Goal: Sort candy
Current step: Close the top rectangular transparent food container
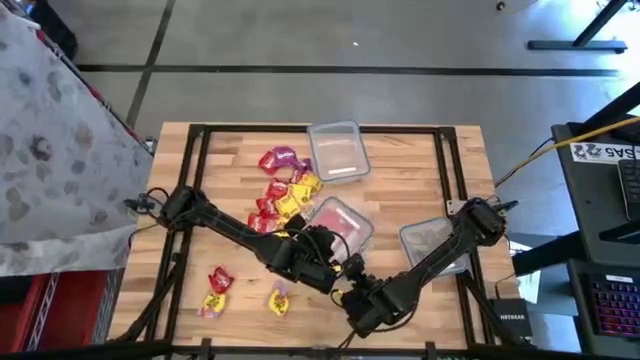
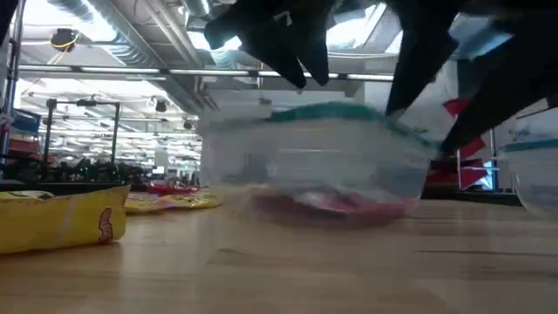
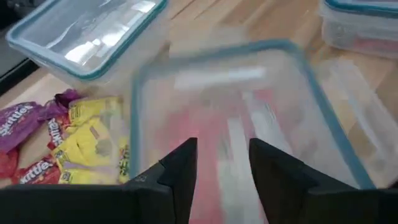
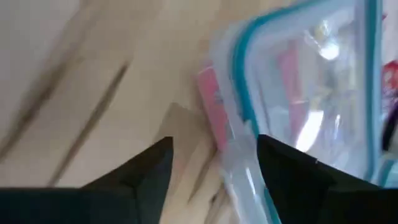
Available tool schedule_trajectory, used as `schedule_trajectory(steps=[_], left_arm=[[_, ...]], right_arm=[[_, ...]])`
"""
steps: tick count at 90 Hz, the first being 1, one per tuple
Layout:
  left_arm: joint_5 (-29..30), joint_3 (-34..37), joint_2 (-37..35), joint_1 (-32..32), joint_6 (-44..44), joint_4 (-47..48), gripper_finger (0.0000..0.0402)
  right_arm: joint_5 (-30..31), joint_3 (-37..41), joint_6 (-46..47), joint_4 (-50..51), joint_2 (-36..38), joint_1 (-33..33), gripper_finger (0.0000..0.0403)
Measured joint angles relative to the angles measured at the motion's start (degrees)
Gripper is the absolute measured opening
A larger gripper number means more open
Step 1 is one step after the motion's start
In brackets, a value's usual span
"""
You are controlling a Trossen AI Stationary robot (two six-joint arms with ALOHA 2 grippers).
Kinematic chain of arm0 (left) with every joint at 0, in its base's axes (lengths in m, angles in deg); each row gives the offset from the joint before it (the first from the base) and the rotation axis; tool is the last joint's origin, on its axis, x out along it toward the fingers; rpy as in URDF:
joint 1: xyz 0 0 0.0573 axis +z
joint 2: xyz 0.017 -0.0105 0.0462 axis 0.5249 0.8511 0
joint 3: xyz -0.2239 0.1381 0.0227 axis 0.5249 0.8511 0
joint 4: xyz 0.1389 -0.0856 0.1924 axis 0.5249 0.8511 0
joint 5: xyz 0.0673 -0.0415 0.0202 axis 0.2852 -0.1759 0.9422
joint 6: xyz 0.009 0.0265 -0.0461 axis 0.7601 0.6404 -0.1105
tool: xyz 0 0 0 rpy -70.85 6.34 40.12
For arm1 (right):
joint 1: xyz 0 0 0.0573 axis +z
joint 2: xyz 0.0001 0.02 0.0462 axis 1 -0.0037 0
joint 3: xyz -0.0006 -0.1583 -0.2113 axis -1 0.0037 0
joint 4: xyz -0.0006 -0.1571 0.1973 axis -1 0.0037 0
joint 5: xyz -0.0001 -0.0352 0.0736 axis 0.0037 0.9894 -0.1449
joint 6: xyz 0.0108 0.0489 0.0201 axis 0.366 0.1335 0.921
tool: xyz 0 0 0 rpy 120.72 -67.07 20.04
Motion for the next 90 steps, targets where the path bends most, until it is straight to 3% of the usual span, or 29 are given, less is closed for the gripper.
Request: schedule_trajectory(steps=[19, 37, 44, 56, 72, 81, 90], left_arm=[[0.34, 0.0, 0.0, 0.32, 1.19, -0.92, 0.0129], [-3.01, 1.33, -0.04, 0.2, -3.97, 3.56, 0.0129], [-5.05, 3.27, -0.02, 0.55, -5.77, 3.63, 0.0129], [-9.63, 8.3, -0.13, 1.69, -5.21, -3.51, 0.0129], [-13.04, 14.55, -0.6, 3.19, -2.84, -13.44, 0.0129], [-13.45, 16.4, -0.63, 3.27, -3.44, -14.84, 0.0129], [-13.83, 16.61, -0.59, 3.27, -3.31, -14.86, 0.0129]], right_arm=[[-0.66, -0.02, 2.16, 2.66, 1.3, 1.02, 0.0225], [14.5, -0.02, 6.44, 13.57, 4.15, 8.0, 0.0225], [16.46, -0.01, 8.46, 17.2, 7.32, 10.53, 0.0223], [11.7, 4.23, 9.39, 14.72, 16.23, 11.59, 0.0193], [3.36, 19.23, 7.93, -3.99, 29.82, 7.55, 0.0095], [-2.45, 27.45, 6.35, -15.45, 32.84, 3.59, 0.0021], [-6.94, 33.62, 4.02, -26.86, 31.91, -0.04, 0.0014]])
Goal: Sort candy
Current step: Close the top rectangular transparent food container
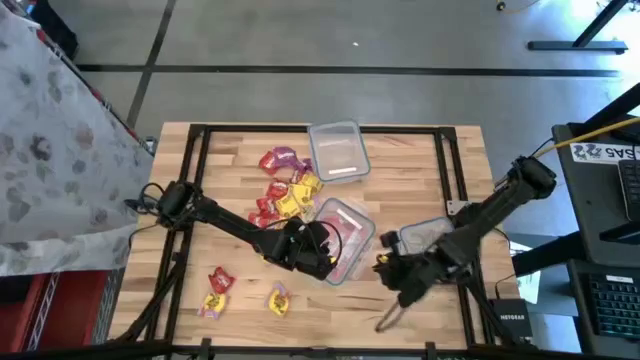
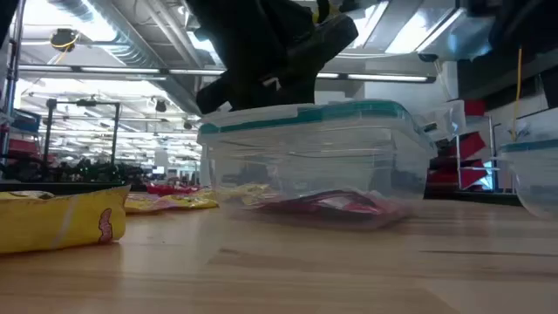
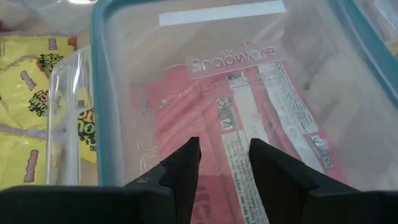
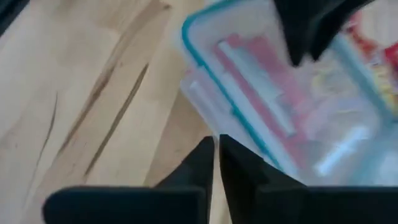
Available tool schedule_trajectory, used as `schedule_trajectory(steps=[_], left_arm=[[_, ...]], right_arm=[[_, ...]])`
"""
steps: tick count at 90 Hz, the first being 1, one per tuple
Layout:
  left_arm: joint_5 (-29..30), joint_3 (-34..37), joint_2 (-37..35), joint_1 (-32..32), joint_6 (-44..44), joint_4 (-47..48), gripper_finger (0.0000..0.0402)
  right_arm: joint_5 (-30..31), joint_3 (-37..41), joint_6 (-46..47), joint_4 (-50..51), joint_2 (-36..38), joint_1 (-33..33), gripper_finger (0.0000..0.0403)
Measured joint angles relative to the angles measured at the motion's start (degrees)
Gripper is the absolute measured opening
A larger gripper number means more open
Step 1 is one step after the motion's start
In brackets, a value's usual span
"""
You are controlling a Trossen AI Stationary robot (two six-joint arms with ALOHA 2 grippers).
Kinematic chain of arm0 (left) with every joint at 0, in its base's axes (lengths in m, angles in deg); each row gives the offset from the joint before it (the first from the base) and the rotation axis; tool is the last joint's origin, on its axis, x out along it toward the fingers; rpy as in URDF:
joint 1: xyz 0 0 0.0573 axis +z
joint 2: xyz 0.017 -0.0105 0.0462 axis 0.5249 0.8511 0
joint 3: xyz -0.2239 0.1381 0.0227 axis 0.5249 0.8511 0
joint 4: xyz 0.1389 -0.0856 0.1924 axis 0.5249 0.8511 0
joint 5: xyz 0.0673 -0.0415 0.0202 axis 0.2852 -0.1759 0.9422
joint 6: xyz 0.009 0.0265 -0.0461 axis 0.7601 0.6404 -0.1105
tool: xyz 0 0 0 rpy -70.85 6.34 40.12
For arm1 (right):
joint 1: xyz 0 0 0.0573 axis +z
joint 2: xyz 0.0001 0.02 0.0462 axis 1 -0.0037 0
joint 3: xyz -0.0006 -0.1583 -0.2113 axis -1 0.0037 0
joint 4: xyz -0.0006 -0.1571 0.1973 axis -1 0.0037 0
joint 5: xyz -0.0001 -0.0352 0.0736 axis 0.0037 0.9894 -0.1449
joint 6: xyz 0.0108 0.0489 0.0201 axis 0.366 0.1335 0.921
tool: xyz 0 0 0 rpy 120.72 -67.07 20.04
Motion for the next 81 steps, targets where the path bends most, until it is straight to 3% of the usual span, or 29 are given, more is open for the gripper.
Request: schedule_trajectory(steps=[8, 25, 44, 81], left_arm=[[-0.67, 0.09, 0.04, 0.1, 0.93, -0.3, 0.0129], [-3.49, 0.98, 0.01, 1.06, 1.81, -0.91, 0.0129], [-6.24, 4.85, -0.63, 2.74, 2.12, -5.82, 0.0129], [-6.82, 6.16, -0.66, 2.69, 4.35, -11.13, 0.0129]], right_arm=[[-1.67, 3.0, -0.89, -7.25, -1.71, -3.55, 0.001], [-2.58, 4.15, -0.25, -7.93, -5.78, -9.14, 0.0003], [-2.89, 3.99, -1.97, -9.47, -9.33, -9.66, 0.0001], [3.67, 4.34, -6.54, -11.61, -10.88, -9.66, 0.0]])
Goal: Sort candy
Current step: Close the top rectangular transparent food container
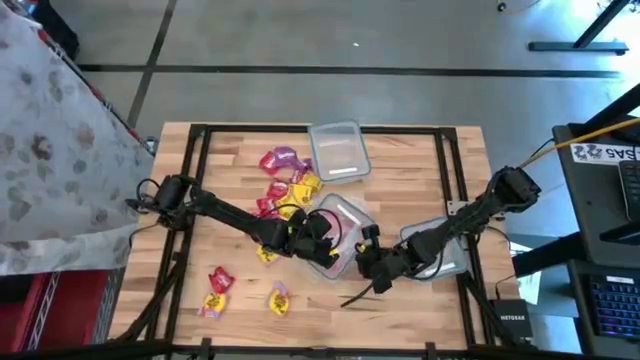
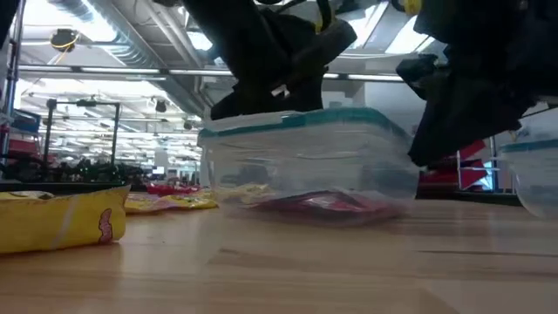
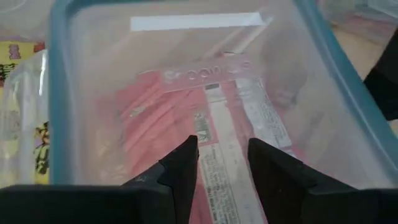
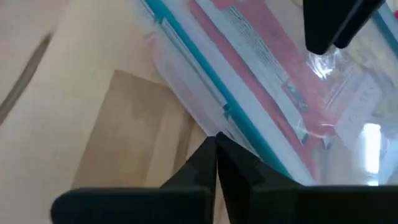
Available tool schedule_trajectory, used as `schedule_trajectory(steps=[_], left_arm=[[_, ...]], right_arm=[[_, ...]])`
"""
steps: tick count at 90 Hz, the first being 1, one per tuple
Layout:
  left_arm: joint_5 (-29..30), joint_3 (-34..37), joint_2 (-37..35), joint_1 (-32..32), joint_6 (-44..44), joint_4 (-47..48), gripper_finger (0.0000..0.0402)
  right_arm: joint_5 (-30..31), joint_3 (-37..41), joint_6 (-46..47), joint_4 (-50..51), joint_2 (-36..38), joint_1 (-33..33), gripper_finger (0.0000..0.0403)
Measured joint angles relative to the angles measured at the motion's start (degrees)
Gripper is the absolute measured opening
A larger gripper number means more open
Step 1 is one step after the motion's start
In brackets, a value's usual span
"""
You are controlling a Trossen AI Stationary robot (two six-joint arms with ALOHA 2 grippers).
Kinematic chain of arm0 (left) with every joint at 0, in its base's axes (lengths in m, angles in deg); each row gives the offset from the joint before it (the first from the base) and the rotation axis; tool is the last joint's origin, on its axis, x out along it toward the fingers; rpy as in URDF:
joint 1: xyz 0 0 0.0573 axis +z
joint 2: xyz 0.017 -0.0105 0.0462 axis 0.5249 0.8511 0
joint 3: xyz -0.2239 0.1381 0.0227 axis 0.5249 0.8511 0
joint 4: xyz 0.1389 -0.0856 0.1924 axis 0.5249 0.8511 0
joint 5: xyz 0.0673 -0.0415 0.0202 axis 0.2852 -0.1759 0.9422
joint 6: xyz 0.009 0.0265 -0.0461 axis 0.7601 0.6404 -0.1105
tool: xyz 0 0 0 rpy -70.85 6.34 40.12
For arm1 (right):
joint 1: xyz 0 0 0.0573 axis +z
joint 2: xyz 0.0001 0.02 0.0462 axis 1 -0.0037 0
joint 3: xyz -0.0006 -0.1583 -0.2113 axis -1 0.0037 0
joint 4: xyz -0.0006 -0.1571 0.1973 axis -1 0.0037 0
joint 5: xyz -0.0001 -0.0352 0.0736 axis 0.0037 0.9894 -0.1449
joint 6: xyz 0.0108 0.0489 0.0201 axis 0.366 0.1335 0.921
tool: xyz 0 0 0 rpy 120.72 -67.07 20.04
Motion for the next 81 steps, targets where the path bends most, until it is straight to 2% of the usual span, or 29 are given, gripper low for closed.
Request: schedule_trajectory(steps=[12, 32, 42, 47, 56, 65, 81], left_arm=[[0.0, 0.0, 0.16, -0.21, -0.16, -0.3, 0.0129], [2.43, 0.02, 0.41, -1.98, 0.13, -0.76, 0.0129], [2.53, 0.07, 0.44, -2.73, 0.11, -0.92, 0.0129], [2.56, 0.09, 0.46, -3.13, 0.14, -1.32, 0.0129], [1.93, 0.11, 0.51, -4.13, 0.97, -3.04, 0.0129], [2.02, 0.13, 0.61, -4.78, 1.36, -3.63, 0.0129], [2.84, 0.17, 0.63, -5.38, 1.51, -2.9, 0.0129]], right_arm=[[0.13, -0.64, -0.06, 1.69, 0.9, 1.2, 0.0], [6.49, -6.27, 1.74, 16.76, 7.53, 4.6, 0.0], [15.41, -5.16, 3.54, 23.17, 10.49, 1.34, 0.0], [15.86, -4.04, 5.61, 24.63, 10.94, -1.76, 0.0], [11.08, -1.52, 7.57, 24.85, 10.99, -7.65, 0.0], [4.85, 1.48, 7.58, 21.04, 10.26, -12.02, 0.0], [-8.63, 3.93, 8.11, 13.81, 10.1, -12.63, 0.0]])
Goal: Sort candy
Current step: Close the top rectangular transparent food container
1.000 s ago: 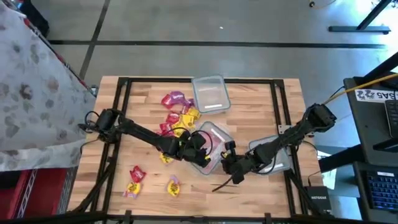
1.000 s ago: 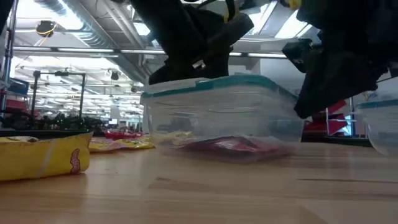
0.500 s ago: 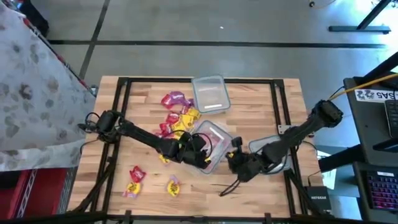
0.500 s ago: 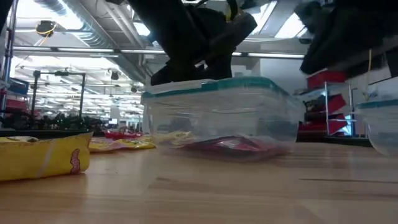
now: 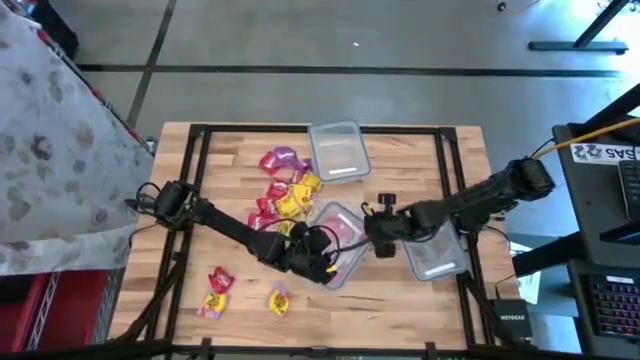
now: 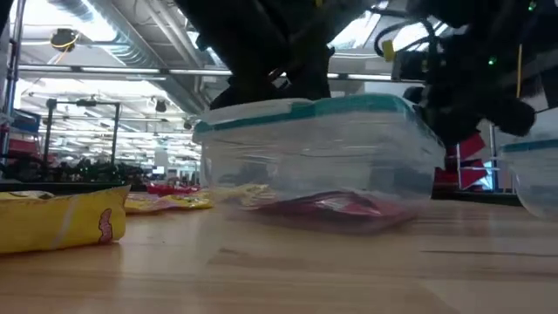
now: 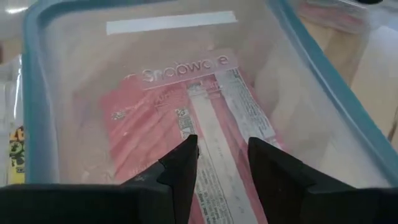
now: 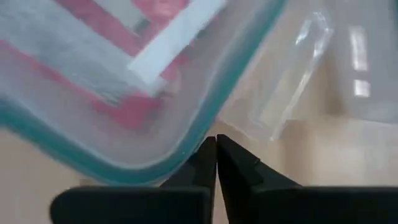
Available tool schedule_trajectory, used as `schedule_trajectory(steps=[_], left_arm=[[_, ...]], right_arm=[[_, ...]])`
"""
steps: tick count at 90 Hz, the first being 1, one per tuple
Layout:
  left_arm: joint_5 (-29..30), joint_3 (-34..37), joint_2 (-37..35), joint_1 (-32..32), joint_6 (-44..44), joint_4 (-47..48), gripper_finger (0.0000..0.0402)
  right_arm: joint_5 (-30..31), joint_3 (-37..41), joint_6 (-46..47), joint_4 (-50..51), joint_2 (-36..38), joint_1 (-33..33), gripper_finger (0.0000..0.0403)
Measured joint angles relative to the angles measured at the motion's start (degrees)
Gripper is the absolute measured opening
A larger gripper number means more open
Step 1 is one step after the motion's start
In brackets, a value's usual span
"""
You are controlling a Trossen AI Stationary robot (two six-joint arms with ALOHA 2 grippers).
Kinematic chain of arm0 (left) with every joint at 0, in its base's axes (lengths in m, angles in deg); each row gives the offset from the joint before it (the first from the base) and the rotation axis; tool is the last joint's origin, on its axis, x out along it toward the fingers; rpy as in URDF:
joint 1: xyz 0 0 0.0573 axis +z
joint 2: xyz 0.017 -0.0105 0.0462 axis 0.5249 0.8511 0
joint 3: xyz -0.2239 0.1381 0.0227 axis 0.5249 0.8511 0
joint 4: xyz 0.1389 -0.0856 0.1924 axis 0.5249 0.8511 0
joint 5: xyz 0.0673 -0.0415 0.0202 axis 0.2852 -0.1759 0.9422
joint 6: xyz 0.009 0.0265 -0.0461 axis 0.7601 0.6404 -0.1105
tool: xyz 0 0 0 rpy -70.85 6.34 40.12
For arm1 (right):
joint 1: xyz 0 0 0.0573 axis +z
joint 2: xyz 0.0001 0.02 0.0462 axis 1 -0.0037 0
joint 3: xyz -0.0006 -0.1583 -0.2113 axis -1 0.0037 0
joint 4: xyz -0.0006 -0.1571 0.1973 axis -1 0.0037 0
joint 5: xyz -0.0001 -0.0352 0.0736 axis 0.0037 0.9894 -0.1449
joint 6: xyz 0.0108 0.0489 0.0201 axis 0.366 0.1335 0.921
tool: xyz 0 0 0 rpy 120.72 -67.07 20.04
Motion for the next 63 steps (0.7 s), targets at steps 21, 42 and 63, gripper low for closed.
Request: schedule_trajectory(steps=[21, 42, 63], left_arm=[[-0.25, 0.0, -0.04, -0.13, 0.25, 0.07, 0.0129], [-0.01, 0.0, -0.02, -0.02, 0.91, -0.59, 0.0129], [-0.02, 0.0, -0.02, -0.02, 1.13, -0.58, 0.0129]], right_arm=[[-8.89, -0.38, 3.59, -5.29, -0.33, 6.75, 0.0], [-20.07, -2.22, 2.08, -3.88, -0.38, 12.78, 0.0], [-2.86, -5.85, 2.32, 3.21, 0.85, 14.36, 0.0]])
